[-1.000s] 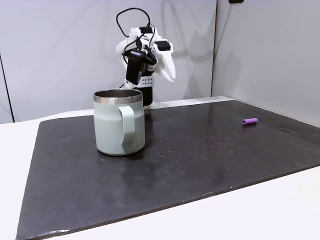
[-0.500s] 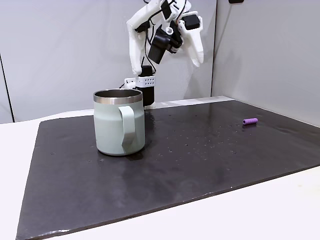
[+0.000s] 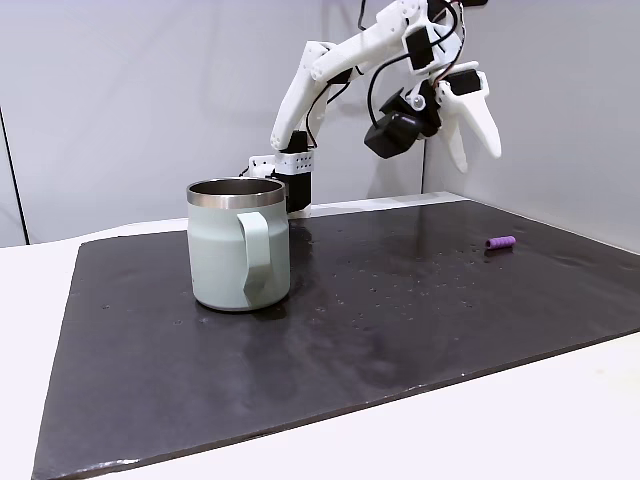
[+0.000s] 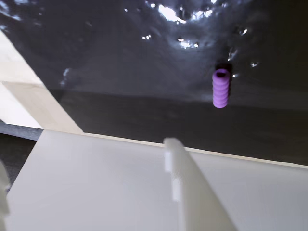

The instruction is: Grasp a pengrip and put it in the cup.

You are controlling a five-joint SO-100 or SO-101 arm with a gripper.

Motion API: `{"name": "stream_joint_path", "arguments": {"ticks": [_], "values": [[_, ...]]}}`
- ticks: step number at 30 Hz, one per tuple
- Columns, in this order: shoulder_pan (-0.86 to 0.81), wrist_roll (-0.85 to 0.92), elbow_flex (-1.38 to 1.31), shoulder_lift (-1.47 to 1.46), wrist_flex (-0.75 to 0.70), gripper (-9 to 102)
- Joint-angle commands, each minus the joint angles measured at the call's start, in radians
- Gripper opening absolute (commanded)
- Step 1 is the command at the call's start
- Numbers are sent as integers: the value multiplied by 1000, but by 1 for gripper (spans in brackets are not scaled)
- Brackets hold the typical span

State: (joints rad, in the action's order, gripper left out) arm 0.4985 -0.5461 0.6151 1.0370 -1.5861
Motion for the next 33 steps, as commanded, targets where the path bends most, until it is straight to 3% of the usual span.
{"name": "stream_joint_path", "arguments": {"ticks": [1,19,33], "values": [[51,-63,-110,-51,32,33],[209,-202,-209,-344,158,29],[261,-287,-64,-411,247,23]]}}
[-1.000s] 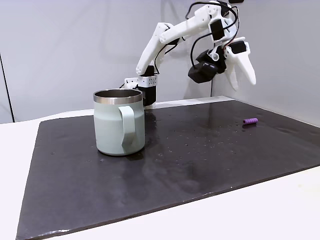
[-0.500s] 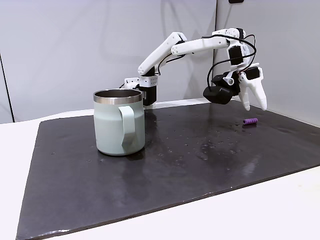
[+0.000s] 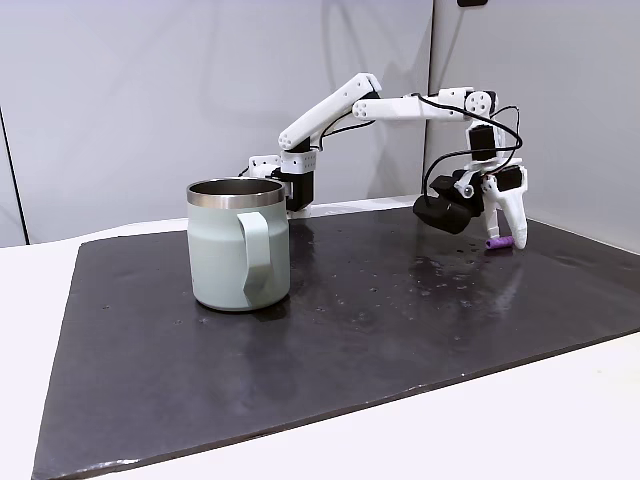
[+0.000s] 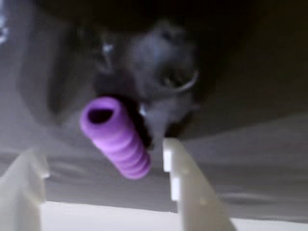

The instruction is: Grasp a pengrip and put it in the cup.

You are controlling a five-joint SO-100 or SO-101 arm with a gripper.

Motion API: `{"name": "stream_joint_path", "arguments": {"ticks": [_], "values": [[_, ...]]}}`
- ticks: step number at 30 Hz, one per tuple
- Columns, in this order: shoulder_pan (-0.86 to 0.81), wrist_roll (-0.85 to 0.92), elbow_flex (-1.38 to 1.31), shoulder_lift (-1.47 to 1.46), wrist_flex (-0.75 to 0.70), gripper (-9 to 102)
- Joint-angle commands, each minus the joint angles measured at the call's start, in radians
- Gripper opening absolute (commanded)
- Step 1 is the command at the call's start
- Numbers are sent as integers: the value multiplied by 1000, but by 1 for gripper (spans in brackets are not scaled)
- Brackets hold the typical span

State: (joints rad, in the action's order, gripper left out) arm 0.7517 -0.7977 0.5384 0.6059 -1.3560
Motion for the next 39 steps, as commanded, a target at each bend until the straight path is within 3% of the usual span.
{"name": "stream_joint_path", "arguments": {"ticks": [1,6,13,20,39], "values": [[5,-41,25,20,17,22],[-17,-46,52,8,21,17],[-28,-49,57,-2,29,1],[-41,-57,58,31,23,0],[-140,150,141,581,-9,0]]}}
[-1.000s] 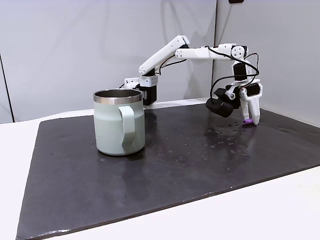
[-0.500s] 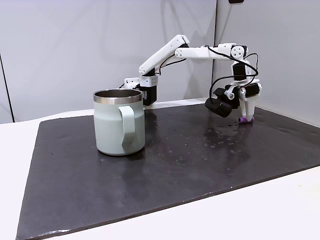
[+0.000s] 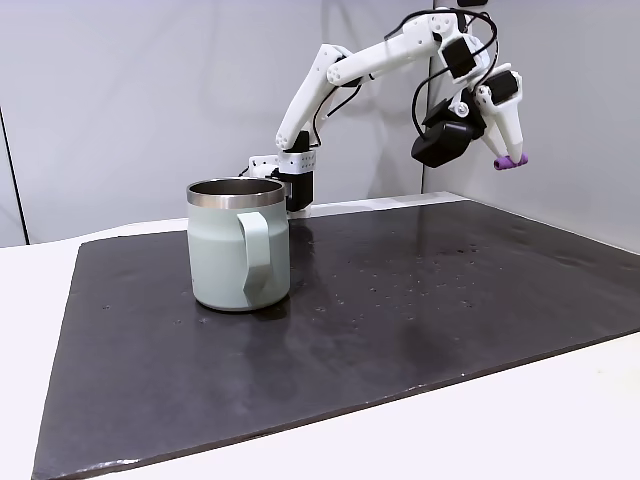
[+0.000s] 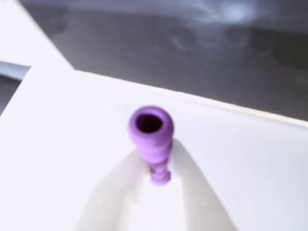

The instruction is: Grasp a pengrip and put it in the cup.

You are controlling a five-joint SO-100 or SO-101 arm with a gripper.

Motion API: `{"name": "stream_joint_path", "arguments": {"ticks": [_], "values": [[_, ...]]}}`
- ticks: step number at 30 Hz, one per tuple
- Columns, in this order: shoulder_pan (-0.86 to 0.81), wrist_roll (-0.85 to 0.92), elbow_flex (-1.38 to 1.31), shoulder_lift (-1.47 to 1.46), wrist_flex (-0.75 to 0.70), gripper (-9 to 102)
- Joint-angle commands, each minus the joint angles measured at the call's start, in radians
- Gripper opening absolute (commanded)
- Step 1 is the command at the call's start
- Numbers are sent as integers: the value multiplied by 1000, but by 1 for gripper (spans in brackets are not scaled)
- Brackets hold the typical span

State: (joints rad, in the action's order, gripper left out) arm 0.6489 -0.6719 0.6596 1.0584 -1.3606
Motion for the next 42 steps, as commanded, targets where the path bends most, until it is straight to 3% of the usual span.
{"name": "stream_joint_path", "arguments": {"ticks": [1,9,19,32,42], "values": [[-46,26,41,150,-6,0],[-158,41,202,308,-61,0],[-506,225,453,581,-63,0],[-904,440,535,646,74,0],[-997,483,528,577,175,0]]}}
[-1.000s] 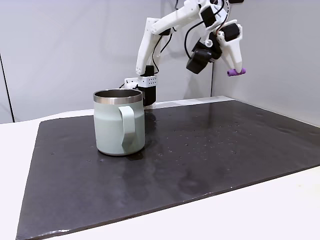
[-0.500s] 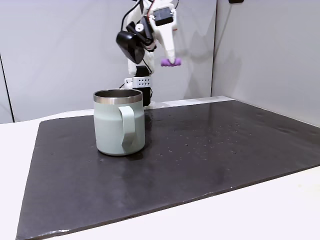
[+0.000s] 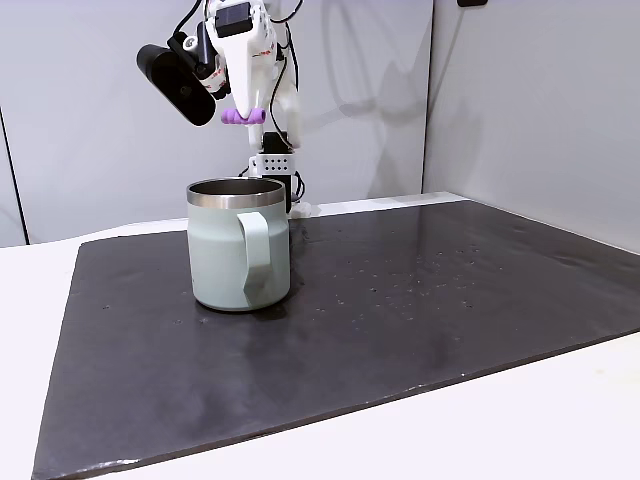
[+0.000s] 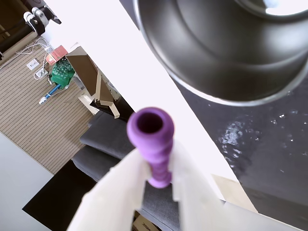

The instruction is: Grasp a pengrip and put it in the cup.

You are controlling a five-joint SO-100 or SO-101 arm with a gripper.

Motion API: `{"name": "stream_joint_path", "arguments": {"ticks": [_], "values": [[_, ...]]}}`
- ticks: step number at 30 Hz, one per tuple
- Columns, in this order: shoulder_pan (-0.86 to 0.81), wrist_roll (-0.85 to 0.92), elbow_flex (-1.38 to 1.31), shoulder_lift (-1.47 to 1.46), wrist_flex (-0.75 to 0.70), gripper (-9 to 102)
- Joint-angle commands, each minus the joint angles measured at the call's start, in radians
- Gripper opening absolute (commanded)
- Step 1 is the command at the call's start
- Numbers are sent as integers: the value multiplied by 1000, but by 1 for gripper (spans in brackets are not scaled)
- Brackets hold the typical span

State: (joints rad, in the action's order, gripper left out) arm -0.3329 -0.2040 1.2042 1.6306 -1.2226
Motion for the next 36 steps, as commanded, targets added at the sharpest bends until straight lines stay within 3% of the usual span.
{"name": "stream_joint_path", "arguments": {"ticks": [1,3,6,8,18,36], "values": [[-15,15,-14,5,40,0],[-15,12,-9,5,38,8],[-15,2,-6,8,18,30],[-15,-3,-8,14,2,36],[-28,-6,-118,80,-107,36],[3,-32,-120,95,-155,34]]}}
